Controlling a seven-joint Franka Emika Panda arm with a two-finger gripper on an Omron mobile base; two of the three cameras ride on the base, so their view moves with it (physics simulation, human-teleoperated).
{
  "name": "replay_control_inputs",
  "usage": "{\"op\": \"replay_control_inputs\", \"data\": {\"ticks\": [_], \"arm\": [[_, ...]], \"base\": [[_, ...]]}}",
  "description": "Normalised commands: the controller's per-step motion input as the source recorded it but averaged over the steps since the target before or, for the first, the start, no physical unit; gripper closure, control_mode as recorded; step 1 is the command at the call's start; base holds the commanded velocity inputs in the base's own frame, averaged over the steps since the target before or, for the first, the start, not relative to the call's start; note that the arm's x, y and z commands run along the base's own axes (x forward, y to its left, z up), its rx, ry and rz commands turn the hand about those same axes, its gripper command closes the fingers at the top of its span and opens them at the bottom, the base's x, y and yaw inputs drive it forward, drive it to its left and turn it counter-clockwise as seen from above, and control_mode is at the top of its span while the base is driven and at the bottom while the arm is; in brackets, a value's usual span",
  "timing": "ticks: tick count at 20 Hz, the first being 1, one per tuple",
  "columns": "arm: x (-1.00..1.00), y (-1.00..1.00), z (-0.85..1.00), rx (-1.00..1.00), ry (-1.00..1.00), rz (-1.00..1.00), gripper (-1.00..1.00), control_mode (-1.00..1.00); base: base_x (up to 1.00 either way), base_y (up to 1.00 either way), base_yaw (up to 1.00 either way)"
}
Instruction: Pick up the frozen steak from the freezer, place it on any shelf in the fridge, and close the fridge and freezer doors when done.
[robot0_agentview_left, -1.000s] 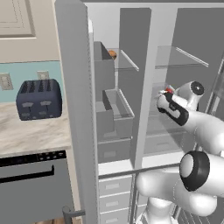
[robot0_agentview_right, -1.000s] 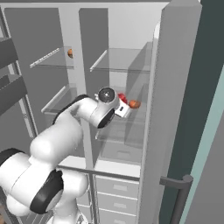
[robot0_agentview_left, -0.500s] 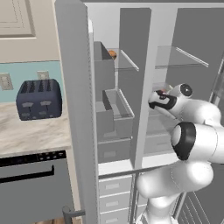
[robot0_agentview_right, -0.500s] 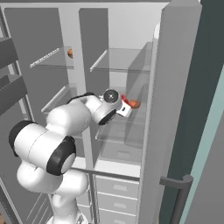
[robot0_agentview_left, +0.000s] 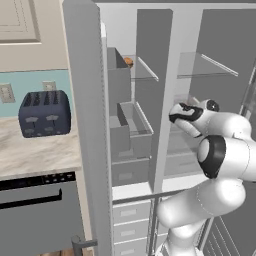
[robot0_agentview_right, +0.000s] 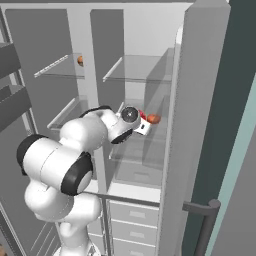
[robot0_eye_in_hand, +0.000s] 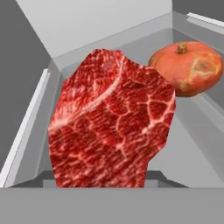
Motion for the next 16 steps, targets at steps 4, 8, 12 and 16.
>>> {"op": "replay_control_inputs", "data": {"ticks": [4, 8, 12, 16], "arm": [[0.27, -0.22, -0.03, 0.0, 0.0, 0.13, 1.0, -1.0], [0.06, -0.49, 0.0, 0.0, -0.01, 0.09, 1.0, -1.0], [0.04, -0.43, 0.0, 0.0, 0.0, 0.08, 1.0, -1.0], [0.1, -0.36, 0.0, 0.0, 0.0, 0.05, 1.0, -1.0]], "base": [[0.0, 0.0, 0.0], [0.0, 0.0, 0.0], [0.0, 0.0, 0.0], [0.0, 0.0, 0.0]]}}
